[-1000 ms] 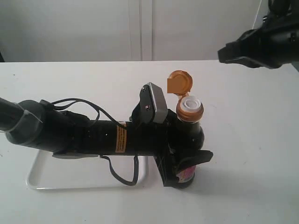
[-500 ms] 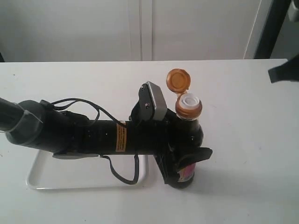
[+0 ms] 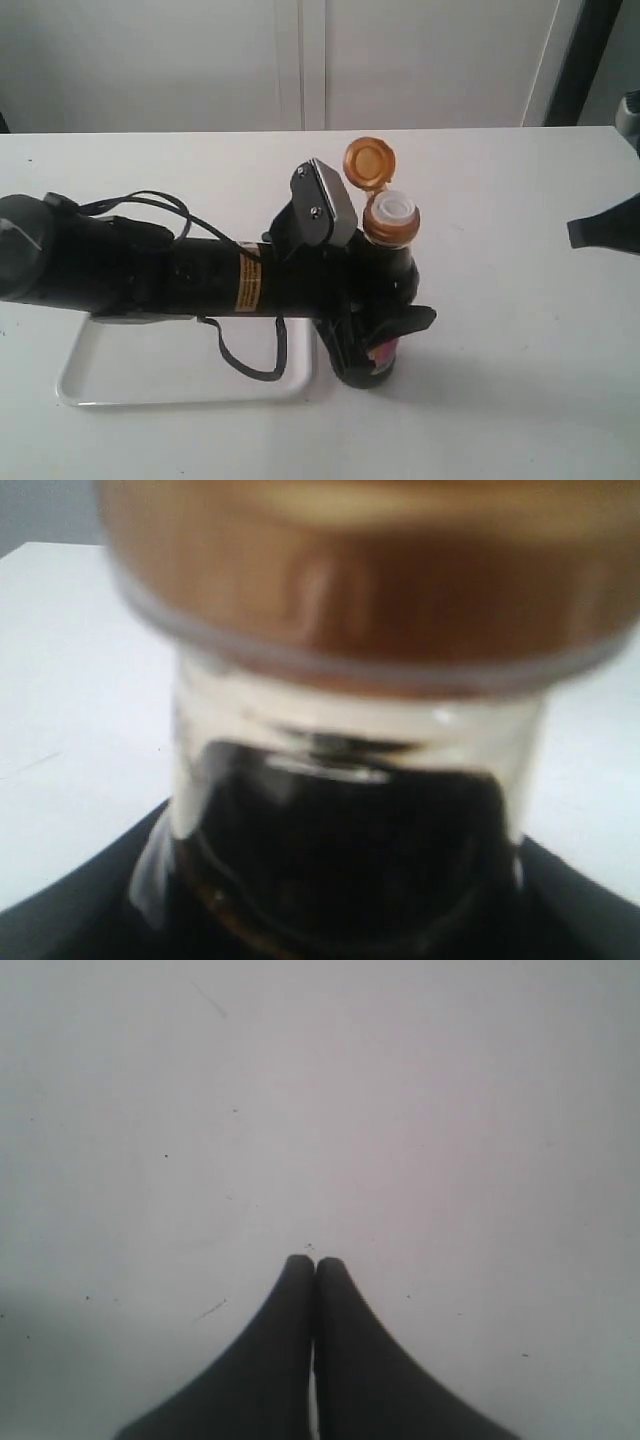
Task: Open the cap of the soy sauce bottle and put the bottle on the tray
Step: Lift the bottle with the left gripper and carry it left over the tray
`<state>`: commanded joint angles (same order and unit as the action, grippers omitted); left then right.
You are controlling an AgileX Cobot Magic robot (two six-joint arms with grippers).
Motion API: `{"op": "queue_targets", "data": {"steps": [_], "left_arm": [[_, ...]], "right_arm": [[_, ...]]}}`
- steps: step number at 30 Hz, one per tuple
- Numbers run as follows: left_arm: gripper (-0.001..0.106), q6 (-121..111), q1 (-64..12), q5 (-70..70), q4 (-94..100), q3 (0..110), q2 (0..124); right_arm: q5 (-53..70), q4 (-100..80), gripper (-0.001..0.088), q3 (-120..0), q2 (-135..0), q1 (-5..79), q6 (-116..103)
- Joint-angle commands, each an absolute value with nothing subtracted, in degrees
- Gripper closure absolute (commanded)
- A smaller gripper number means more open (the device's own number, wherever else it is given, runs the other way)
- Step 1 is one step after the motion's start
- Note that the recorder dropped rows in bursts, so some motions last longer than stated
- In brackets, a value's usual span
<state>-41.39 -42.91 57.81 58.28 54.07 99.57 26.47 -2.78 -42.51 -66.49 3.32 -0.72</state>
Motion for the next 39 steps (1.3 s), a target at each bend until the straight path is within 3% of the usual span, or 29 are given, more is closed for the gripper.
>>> {"op": "queue_targets", "data": {"steps": [12, 39], "left_arm": [[0.105, -44.4, -42.8, 46.2, 56.9, 53.7, 89.1], [0.105, -36.8, -24.5, 55.2, 51.9, 34.2, 79.3]], "right_arm": [[26.5, -2.0, 0.0868, -42.5, -66.5, 3.4, -0.7], [26.7, -1.0, 0.0868, -42.5, -66.5, 3.4, -0.7]]}}
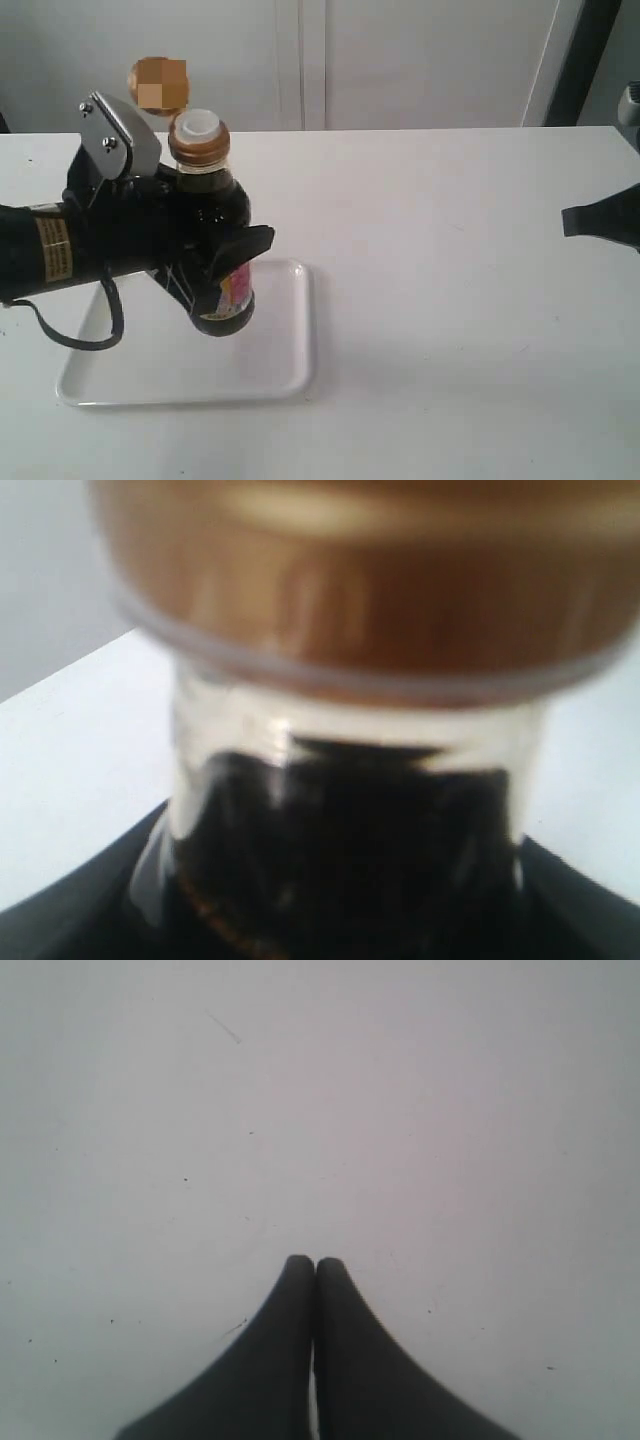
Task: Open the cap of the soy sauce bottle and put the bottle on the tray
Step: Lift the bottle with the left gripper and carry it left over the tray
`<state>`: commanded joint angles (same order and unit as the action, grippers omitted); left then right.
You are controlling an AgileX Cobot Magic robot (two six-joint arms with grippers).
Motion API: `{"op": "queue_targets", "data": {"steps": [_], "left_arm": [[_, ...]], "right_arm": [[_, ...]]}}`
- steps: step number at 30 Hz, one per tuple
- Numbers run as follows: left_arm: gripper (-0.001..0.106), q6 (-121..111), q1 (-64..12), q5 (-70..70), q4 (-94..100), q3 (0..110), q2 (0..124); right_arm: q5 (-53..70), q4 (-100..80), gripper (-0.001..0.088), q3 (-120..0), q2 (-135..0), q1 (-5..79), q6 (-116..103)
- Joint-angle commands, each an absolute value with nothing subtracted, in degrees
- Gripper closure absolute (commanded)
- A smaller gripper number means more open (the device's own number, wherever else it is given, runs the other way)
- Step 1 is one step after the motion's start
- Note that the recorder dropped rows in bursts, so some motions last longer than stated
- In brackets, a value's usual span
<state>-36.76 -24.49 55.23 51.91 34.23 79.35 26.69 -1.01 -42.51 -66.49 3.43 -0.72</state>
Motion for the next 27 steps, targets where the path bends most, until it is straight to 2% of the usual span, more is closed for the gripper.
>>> {"op": "queue_targets", "data": {"steps": [17, 27], "left_arm": [[0.105, -31.1, -22.4, 55.5, 38.6, 31.4, 79.7], [0.105, -29.5, -22.4, 56.4, 33.8, 31.4, 84.2]], "right_arm": [[26.7, 0.4, 0.0868, -42.5, -66.5, 3.4, 0.0], [26.5, 0.3, 0.0868, -42.5, -66.5, 3.4, 0.0]]}}
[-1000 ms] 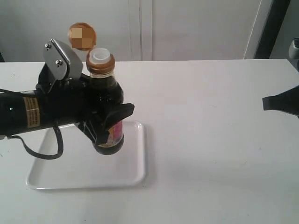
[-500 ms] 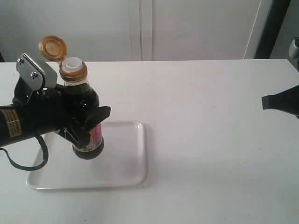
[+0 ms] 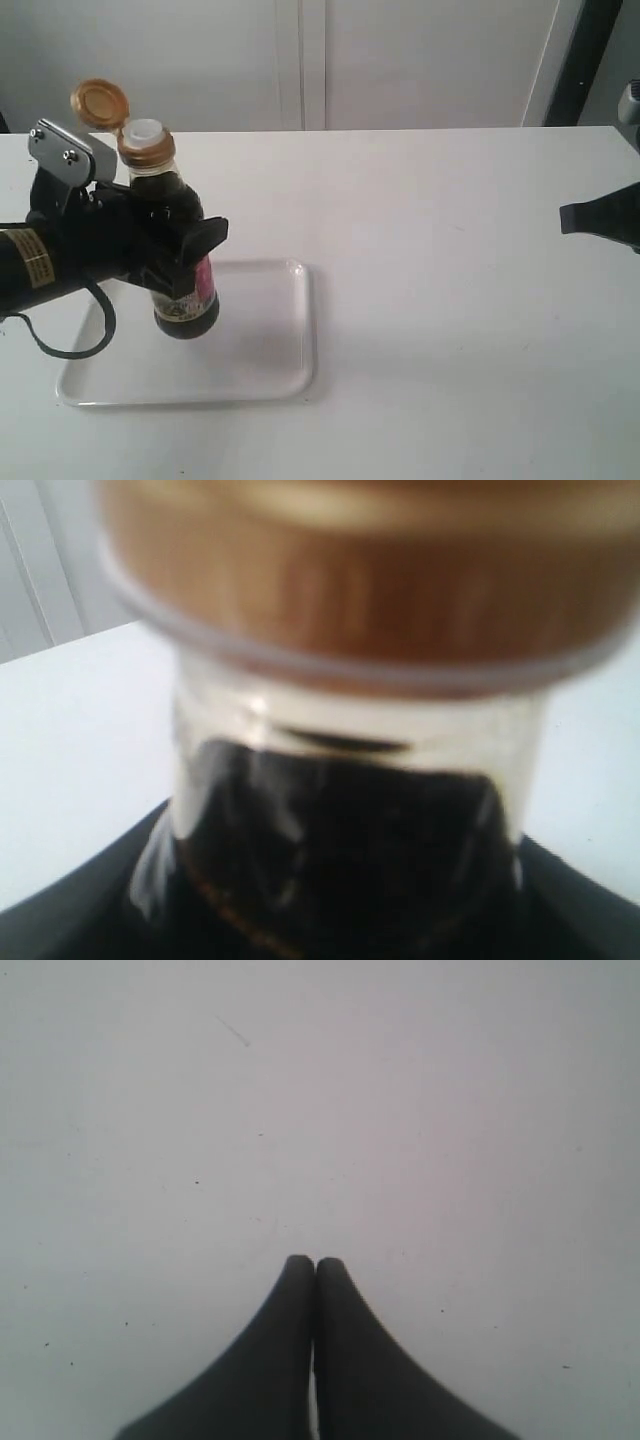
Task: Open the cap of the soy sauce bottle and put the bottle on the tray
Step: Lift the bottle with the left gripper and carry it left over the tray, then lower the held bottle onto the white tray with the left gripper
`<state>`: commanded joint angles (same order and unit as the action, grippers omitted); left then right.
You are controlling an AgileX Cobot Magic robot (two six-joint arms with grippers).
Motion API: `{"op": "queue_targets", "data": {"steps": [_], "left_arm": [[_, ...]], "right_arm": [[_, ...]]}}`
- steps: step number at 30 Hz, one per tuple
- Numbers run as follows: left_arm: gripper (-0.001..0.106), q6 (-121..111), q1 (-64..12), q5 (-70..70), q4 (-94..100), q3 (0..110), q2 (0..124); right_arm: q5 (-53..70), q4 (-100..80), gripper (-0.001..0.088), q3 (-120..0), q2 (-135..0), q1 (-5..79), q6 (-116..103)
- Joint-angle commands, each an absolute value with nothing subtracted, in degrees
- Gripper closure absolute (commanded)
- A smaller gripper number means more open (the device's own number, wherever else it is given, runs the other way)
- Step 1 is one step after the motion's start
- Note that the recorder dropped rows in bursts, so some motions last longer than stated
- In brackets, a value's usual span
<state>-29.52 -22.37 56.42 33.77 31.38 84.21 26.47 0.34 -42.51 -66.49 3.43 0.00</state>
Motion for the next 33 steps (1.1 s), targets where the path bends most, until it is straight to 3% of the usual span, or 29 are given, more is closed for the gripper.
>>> {"op": "queue_targets", "data": {"steps": [33], "left_arm": [[0.105, -24.6, -22.4, 61.6, 29.9, 31.3, 91.5]], "right_arm": [[26.0, 0.4, 0.0868, -42.5, -66.5, 3.4, 0.0]]}}
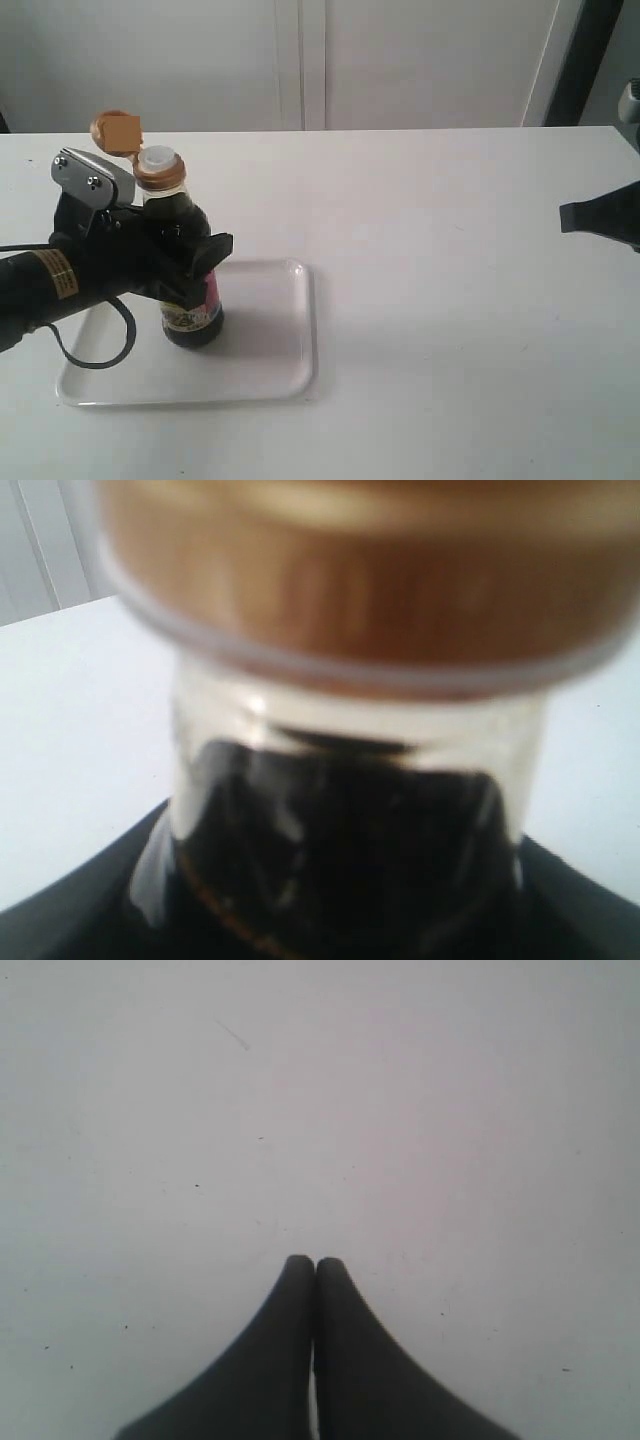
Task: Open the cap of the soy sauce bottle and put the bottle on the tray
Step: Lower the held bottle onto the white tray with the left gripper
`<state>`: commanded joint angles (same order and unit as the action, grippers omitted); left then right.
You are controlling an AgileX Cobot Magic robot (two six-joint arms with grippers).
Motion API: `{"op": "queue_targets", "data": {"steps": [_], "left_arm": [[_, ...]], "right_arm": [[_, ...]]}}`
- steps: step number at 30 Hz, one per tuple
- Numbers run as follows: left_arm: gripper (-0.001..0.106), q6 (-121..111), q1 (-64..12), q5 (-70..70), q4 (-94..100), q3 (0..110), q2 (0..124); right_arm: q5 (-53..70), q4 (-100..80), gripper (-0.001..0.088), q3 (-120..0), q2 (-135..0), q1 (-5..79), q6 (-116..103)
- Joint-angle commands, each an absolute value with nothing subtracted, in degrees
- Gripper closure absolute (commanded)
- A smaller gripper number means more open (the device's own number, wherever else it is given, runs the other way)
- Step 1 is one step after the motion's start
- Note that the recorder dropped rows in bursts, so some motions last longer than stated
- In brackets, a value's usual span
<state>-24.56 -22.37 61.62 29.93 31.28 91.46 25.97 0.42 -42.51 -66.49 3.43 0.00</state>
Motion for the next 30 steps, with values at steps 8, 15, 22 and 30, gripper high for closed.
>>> {"op": "queue_targets", "data": {"steps": [8, 15, 22, 30], "left_arm": [[0.089, -25.7, -22.4, 61.1, 29.7, 29.9, 91.5], [0.037, -25.7, -22.4, 61.9, 28.8, 27.9, 91.4], [0.019, -25.7, -22.4, 62.1, 28.8, 27.1, 91.3], [0.01, -26.1, -22.4, 61.7, 29.0, 26.8, 91.3]], "right_arm": [[26.0, 0.4, 0.0868, -42.5, -66.5, 3.4, 0.0], [26.0, 0.4, 0.0868, -42.5, -66.5, 3.4, 0.0], [26.0, 0.6, 0.0868, -42.5, -66.5, 3.4, 0.0], [26.0, 0.6, 0.0868, -42.5, -66.5, 3.4, 0.0]]}}
